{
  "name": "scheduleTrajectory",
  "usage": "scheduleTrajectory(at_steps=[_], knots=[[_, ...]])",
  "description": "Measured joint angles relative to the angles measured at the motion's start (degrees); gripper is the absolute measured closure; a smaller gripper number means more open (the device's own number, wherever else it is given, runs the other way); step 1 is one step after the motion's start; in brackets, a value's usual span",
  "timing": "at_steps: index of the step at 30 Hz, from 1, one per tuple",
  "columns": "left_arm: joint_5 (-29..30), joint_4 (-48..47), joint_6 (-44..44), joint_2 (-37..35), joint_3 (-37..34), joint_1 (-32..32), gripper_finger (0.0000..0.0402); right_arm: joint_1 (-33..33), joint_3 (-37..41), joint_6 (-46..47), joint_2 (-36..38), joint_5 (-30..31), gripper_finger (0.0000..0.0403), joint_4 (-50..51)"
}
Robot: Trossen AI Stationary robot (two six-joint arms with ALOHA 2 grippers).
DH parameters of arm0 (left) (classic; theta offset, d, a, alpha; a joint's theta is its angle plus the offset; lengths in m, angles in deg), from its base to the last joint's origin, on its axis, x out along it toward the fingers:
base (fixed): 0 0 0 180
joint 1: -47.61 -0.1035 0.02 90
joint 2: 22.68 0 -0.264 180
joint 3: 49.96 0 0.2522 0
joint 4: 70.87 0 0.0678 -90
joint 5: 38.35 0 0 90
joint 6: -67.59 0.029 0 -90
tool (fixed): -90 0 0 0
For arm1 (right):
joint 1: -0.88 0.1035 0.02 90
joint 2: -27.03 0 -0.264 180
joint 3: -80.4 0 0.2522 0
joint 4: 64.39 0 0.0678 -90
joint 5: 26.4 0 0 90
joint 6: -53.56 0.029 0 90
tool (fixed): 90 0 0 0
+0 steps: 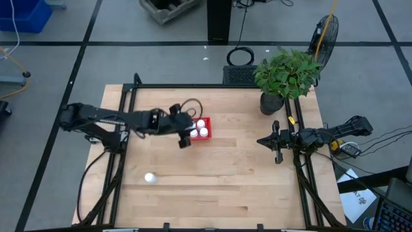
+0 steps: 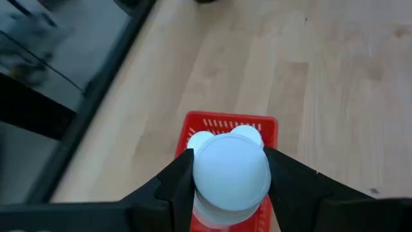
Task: Pick and place pill bottles into a basket
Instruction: Put the white pill bottle into the red basket
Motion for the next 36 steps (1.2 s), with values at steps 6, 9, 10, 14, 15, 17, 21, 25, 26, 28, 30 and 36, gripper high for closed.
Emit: scheduleTrajectory(at_steps=[6,9,10,14,15,17,21,25,26,28,30,36], knots=[[-8.6,4.3,1.3,0.0,-4.8,-9.5,0.0237,0.0,0.0,0.0,0.0,0.0,0.0403,0.0],[-13.2,9.2,1.6,0.0,-7.6,-13.1,0.0236,0.0,0.0,0.0,0.0,0.0,0.0403,0.0],[-14.9,10.9,1.7,0.0,-8.6,-14.0,0.0236,0.0,0.0,0.0,0.0,0.0,0.0403,0.0],[-18.9,16.6,1.9,0.0,-12.0,-16.8,0.0236,0.0,0.0,0.0,0.0,0.0,0.0403,0.0],[-19.6,17.8,1.9,0.0,-12.9,-17.4,0.0236,0.0,0.0,0.0,0.0,0.0,0.0403,0.0],[-21.6,20.9,1.8,0.0,-14.9,-18.6,0.0236,0.0,0.0,0.0,0.0,0.0,0.0403,0.0],[-25.8,28.2,0.9,0.0,-18.8,-19.9,0.0236,0.0,0.0,0.0,0.0,0.0,0.0403,0.0],[-25.9,32.2,0.2,0.0,-22.1,-20.5,0.0236,0.0,0.0,0.0,0.0,0.0,0.0403,0.0],[-26.0,32.4,0.0,0.0,-22.7,-20.5,0.0236,0.0,0.0,0.0,0.0,0.0,0.0403,0.0],[-26.3,32.5,-0.2,0.0,-23.7,-20.5,0.0235,0.0,0.0,0.0,0.0,0.0,0.0403,0.0],[-28.2,32.7,-0.7,0.0,-24.6,-20.5,0.0229,0.0,0.0,0.0,0.0,0.0,0.0403,0.0],[-28.7,34.2,-1.5,0.2,-26.4,-20.1,0.0231,0.0,0.0,0.0,0.0,0.0,0.0403,0.0]])
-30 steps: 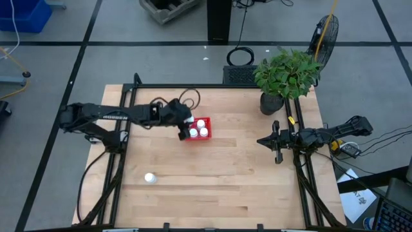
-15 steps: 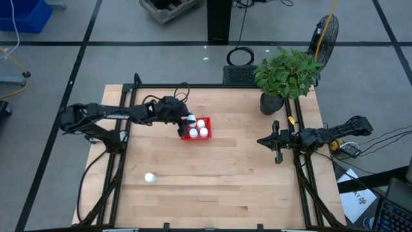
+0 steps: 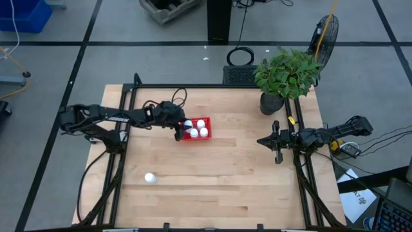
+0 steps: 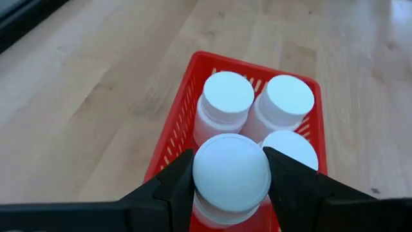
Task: Pick and place pill bottles into a basket
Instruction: Put the white pill bottle into the red basket
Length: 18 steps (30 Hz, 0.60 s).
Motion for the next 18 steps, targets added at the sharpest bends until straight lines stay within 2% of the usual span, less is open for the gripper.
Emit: scheduleTrajectory(at_steps=[5,10,18], knots=[[0.3,3.1,-0.4,0.0,-1.4,-0.1,0.0235,0.0,0.0,0.0,0.0,0.0,0.0403,0.0],[-0.1,5.9,-0.6,0.0,-1.9,-1.0,0.0219,0.0,0.0,0.0,0.0,0.0,0.0403,0.0],[0.2,6.7,-0.3,3.4,-2.0,-2.9,0.0236,0.0,0.0,0.0,0.0,0.0,0.0403,0.0]])
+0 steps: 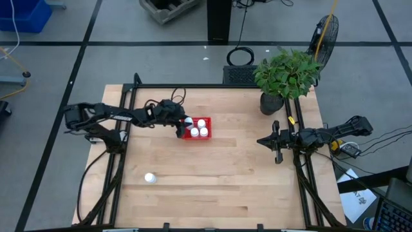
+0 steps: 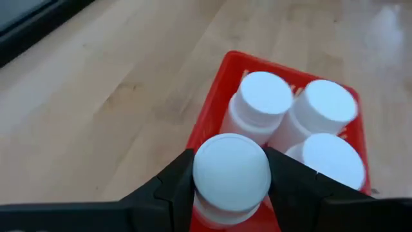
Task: Pick and place pill bottles into a basket
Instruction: Put the white pill bottle into the red basket
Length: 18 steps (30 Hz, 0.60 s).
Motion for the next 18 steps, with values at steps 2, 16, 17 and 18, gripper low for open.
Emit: scheduleTrajectory(at_steps=[2,16,17,18], knots=[[-0.4,0.8,0.0,2.3,0.1,-0.4,0.0229,0.0,0.0,0.0,0.0,0.0,0.0403,0.0],[-3.1,10.1,-1.9,7.8,0.1,0.0,0.0233,0.0,0.0,0.0,0.0,0.0,0.0403,-0.1],[-3.1,10.3,-2.0,7.8,0.1,0.1,0.0224,0.0,0.0,0.0,0.0,0.0,0.0403,-0.1],[-3.1,10.5,-2.1,7.8,0.1,0.3,0.0213,0.0,0.0,0.0,0.0,0.0,0.0403,-0.1]])
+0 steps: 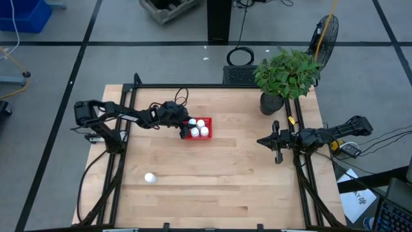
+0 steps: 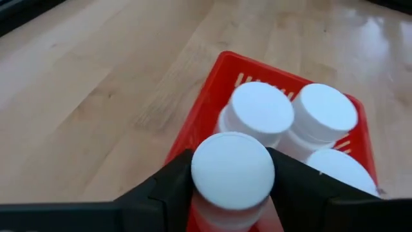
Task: Pick and place pill bottles into a basket
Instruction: Put the white pill bottle into the red basket
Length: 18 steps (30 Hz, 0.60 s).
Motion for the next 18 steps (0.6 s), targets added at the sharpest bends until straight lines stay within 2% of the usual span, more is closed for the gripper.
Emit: scheduleTrajectory(at_steps=[6,18], knots=[[2.1,-0.2,-1.5,0.0,0.0,0.9,0.0160,0.0,0.0,0.0,0.0,0.0,0.0403,0.0],[2.9,0.4,-1.9,-1.0,0.0,1.8,0.0134,0.0,0.0,0.0,0.0,0.0,0.0403,0.0]])
